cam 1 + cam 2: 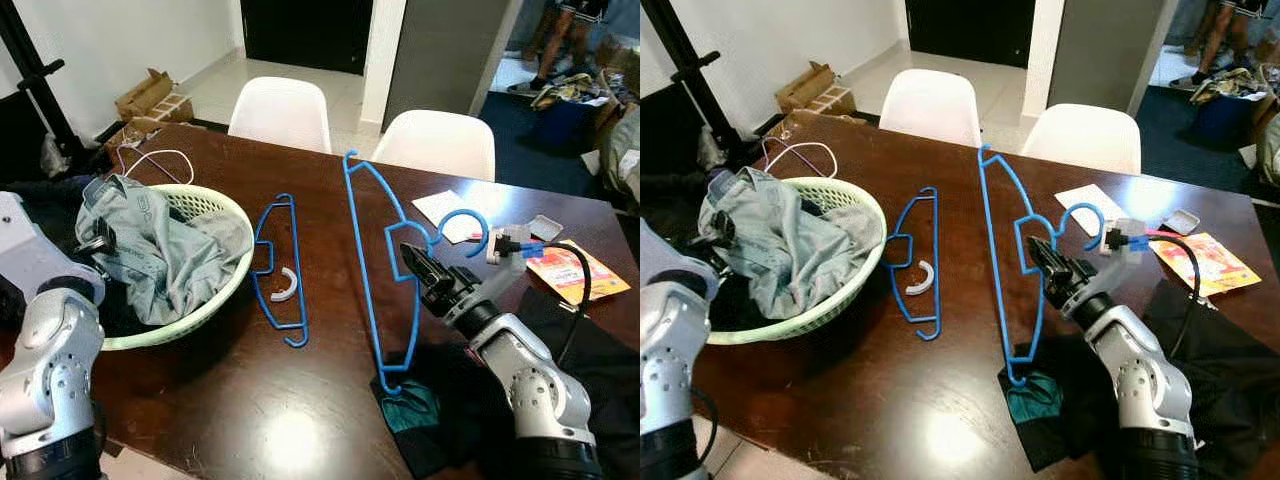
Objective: Hang hanger
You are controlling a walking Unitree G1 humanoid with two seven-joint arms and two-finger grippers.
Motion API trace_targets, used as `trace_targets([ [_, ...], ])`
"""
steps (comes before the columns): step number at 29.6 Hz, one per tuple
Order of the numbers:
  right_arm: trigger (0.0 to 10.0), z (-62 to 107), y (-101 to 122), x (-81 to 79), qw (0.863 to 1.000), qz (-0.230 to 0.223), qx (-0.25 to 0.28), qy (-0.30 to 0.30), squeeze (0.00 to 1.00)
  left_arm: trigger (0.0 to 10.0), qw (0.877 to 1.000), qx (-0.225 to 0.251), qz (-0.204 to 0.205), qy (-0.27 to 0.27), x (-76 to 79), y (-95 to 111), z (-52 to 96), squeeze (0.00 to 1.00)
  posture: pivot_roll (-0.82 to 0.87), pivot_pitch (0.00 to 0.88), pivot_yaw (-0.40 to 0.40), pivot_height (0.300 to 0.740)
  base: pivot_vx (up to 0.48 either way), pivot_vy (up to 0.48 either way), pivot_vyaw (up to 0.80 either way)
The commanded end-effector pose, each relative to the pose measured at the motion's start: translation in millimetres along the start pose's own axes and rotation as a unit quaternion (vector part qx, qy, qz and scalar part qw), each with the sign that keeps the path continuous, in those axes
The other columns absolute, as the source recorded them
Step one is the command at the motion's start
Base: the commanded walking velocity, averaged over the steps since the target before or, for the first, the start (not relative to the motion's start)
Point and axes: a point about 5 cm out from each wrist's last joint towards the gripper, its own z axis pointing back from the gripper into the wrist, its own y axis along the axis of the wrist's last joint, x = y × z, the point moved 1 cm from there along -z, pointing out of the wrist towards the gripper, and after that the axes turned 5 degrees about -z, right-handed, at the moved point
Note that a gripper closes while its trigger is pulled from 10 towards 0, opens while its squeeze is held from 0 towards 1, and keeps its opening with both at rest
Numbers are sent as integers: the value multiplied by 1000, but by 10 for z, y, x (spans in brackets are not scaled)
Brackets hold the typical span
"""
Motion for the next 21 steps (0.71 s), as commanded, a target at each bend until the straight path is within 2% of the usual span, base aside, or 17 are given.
trace_targets([
  [1, 10000, 7, -40, 21, 1000, 0, -8, -7, 0, 10000, 1000, -9, -11, -9, -23, -9, -70, 0, 29, 72, 0, 740, 0, 0, 0],
  [13, 10000, 35, -41, 22, 1000, 2, -9, -9, 0, 10000, 998, -38, -25, -50, 85, -138, -46, 0, 28, 76, -1, 740, 0, 0, 0],
  [21, 10000, 43, -41, 24, 1000, 0, -10, -11, 0, 10000, 994, -63, -12, -91, 207, -223, -17, 0, 26, 85, 1, 740, 0, 0, 0],
])
